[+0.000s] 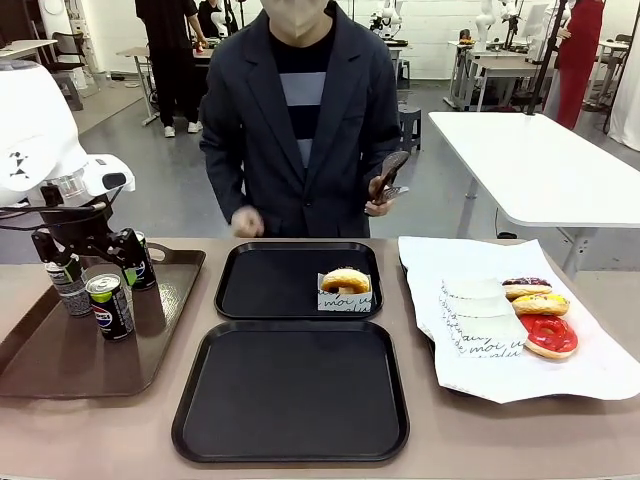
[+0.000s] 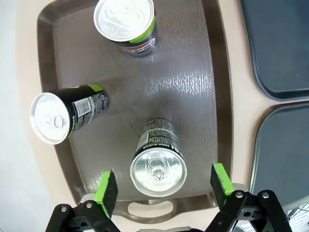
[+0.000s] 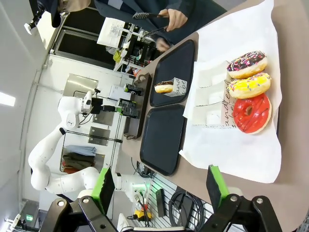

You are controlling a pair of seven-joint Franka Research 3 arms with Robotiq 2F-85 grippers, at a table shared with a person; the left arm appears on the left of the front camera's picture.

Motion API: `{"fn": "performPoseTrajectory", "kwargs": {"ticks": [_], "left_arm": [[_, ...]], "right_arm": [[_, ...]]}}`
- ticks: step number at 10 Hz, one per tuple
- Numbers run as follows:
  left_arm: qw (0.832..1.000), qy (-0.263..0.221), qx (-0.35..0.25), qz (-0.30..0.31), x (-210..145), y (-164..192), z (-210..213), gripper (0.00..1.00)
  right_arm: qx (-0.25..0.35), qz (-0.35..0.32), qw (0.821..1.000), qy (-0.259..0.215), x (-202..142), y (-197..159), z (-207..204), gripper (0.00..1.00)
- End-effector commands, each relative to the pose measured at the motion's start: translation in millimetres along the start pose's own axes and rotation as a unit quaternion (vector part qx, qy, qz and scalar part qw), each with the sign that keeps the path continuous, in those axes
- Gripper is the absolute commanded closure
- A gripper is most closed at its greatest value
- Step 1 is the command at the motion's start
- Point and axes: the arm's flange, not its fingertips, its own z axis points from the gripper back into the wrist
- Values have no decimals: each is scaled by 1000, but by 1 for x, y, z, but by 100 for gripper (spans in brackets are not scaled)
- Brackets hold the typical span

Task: Set up donuts and drinks on trays.
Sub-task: Pick up one Pepsi coke and place it on the Flat Tray.

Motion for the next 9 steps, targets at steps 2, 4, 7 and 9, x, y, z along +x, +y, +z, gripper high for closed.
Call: {"fn": "performPoseTrajectory", "kwargs": {"ticks": [2,4,7,9], "left_arm": [[1000,5,18,24,9,7,-14,0],[999,22,15,24,13,10,-20,0],[999,38,-18,35,4,10,-37,0],[999,37,-16,30,11,7,-40,0]], "right_arm": [[12,9,1000,-7,2,-1,1,0],[12,9,1000,-7,2,-1,1,0],[12,9,1000,-7,2,-1,1,0],[12,9,1000,-7,2,-1,1,0]]}}
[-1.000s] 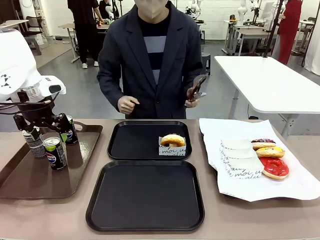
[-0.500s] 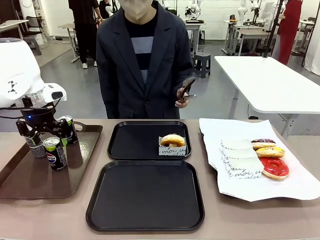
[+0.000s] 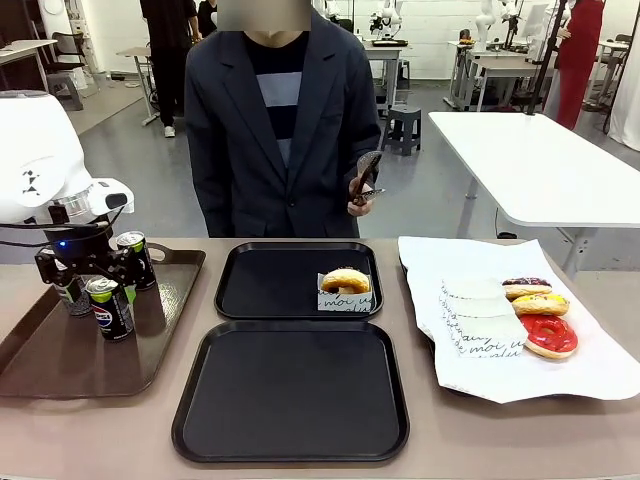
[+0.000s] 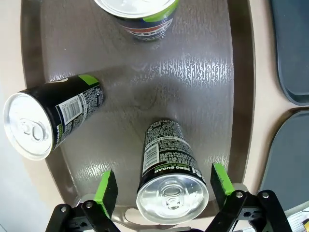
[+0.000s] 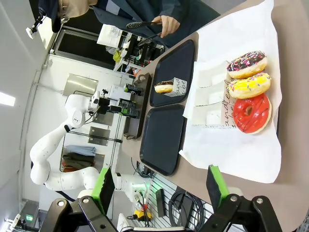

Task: Set up donuts and drinks on trays.
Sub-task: Pick up one Pepsi coke and place it on the Flat Tray.

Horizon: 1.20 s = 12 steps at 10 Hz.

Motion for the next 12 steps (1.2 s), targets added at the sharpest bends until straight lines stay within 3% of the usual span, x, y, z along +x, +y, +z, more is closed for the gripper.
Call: {"fn": "performPoseTrajectory", "kwargs": {"ticks": [1,2,3,4,5,7,8,9,12], "left_arm": [[1000,-9,-10,5,7,-5,-1,0],[1000,-12,-10,4,5,-5,-2,18],[1000,-15,-12,3,2,-5,-2,55],[1000,-21,-13,2,2,-5,0,73],[1000,-20,-12,-2,4,-5,2,100],[1000,-24,-12,-4,4,-5,5,100],[1000,-26,-14,-3,1,-5,7,90],[999,-29,-20,-2,-4,-4,17,97],[998,-54,-44,-4,-37,-18,104,96]], "right_arm": [[12,9,1000,-7,2,-1,1,0],[12,9,1000,-7,2,-1,1,0],[12,9,1000,-7,2,-1,1,0],[12,9,1000,-7,2,-1,1,0],[12,9,1000,-7,2,-1,1,0],[12,9,1000,-7,2,-1,1,0],[12,9,1000,-7,2,-1,1,0],[12,9,1000,-7,2,-1,1,0],[12,9,1000,-7,2,-1,1,0]]}}
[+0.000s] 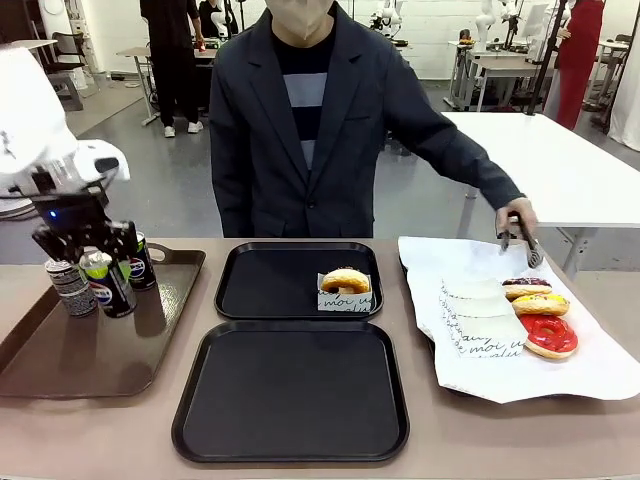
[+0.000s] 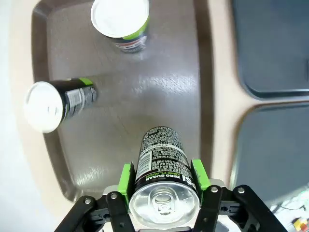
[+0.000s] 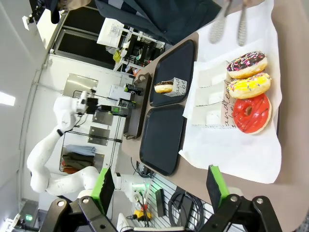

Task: Set up donuts and drinks on trays.
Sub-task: Pick up one Pepsi coke and place it on the Flat Tray.

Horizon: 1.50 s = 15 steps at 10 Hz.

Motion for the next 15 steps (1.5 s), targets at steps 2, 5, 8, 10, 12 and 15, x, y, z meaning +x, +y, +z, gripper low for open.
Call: {"fn": "performPoseTrajectory", "kwargs": {"ticks": [2,5,8,10,12,15], "left_arm": [[1000,-17,-6,-16,-34,-8,68,96],[1000,-21,-3,-13,-37,-10,75,96],[1000,-16,4,-15,-43,-8,76,42],[1000,-24,-14,2,-10,-33,84,42],[999,-39,-3,-23,39,-83,90,42],[997,-69,-10,-30,85,-151,79,42]], "right_arm": [[12,8,1000,-8,2,-1,1,0],[12,8,1000,-8,2,-1,1,0],[12,8,1000,-8,2,-1,1,0],[12,8,1000,-8,2,-1,1,0],[12,8,1000,-8,2,-1,1,0],[12,8,1000,-8,2,-1,1,0]]}}
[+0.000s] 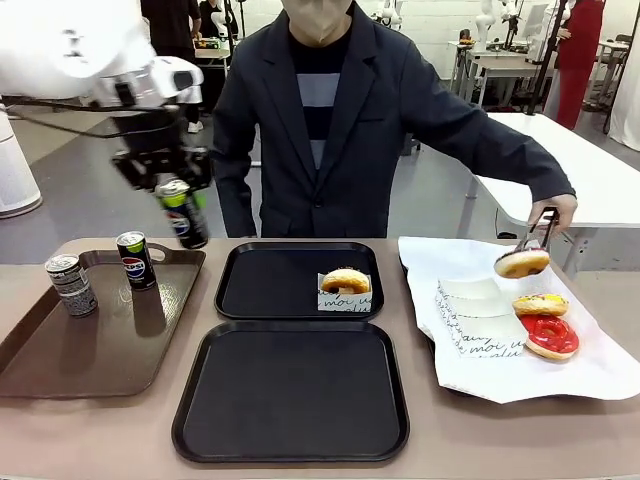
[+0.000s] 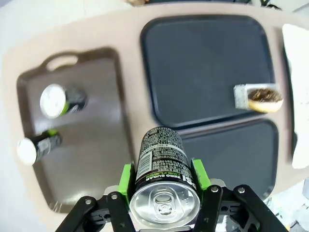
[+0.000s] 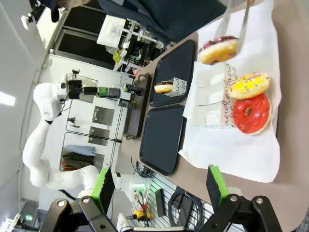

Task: Set up donuts and drinks on trays.
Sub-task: Pick up one Pepsi coke and place it on the Flat Tray.

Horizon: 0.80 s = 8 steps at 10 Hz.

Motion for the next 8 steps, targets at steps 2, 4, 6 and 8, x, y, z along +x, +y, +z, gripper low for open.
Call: {"fn": "performPoseTrajectory", "kwargs": {"ticks": [2,4,6,8], "left_arm": [[999,-24,17,-18,50,-54,-26,42],[999,-16,13,-43,57,-82,-62,42],[998,29,8,-52,43,-66,-74,42],[991,89,13,-95,-10,1,-38,42]], "right_arm": [[12,8,1000,-7,3,-1,0,0],[12,8,1000,-7,3,-1,0,0],[12,8,1000,-7,3,-1,0,0],[12,8,1000,-7,3,-1,0,0]]}}
